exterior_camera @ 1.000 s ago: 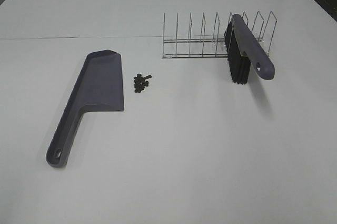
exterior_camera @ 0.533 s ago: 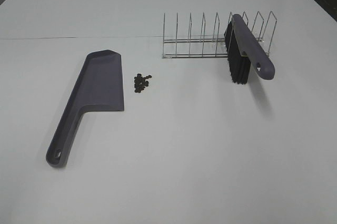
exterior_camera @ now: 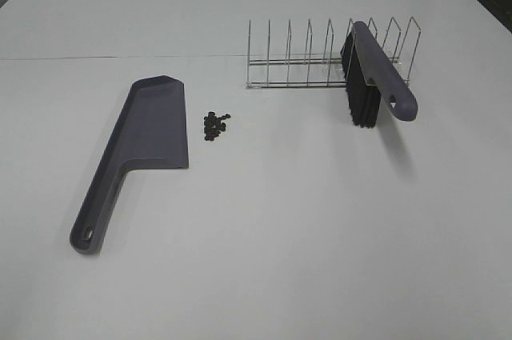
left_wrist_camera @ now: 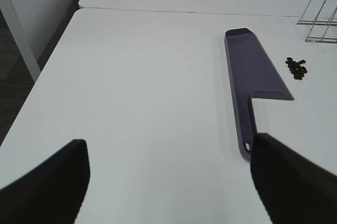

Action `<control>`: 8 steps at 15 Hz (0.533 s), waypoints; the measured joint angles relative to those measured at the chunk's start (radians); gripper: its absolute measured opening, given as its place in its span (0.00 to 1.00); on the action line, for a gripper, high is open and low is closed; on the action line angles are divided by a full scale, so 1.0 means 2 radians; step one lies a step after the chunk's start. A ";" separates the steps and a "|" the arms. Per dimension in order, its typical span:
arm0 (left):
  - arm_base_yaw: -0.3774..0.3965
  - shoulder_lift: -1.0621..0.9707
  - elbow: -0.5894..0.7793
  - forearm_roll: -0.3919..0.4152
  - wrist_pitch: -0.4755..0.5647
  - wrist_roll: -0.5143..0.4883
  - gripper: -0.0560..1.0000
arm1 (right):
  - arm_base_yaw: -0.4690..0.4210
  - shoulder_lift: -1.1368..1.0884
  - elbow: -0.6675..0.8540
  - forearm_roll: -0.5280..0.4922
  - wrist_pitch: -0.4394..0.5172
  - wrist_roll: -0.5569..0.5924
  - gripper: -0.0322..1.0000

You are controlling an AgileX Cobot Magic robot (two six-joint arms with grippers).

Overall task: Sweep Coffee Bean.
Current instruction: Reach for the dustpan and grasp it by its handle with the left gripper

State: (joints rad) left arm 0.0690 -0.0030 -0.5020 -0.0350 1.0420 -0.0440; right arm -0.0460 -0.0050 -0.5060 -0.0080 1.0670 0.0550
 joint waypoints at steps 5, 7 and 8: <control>0.000 0.000 0.000 0.000 0.000 0.000 0.80 | 0.000 0.000 0.000 0.000 0.000 0.000 0.62; 0.000 0.000 0.000 0.000 0.000 0.000 0.80 | 0.000 0.000 0.000 0.000 0.000 0.000 0.62; 0.000 0.000 0.000 0.000 0.000 0.000 0.80 | 0.000 0.000 0.000 0.000 0.000 0.000 0.62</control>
State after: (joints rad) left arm 0.0690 -0.0030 -0.5020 -0.0350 1.0420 -0.0440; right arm -0.0460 -0.0050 -0.5060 -0.0080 1.0670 0.0550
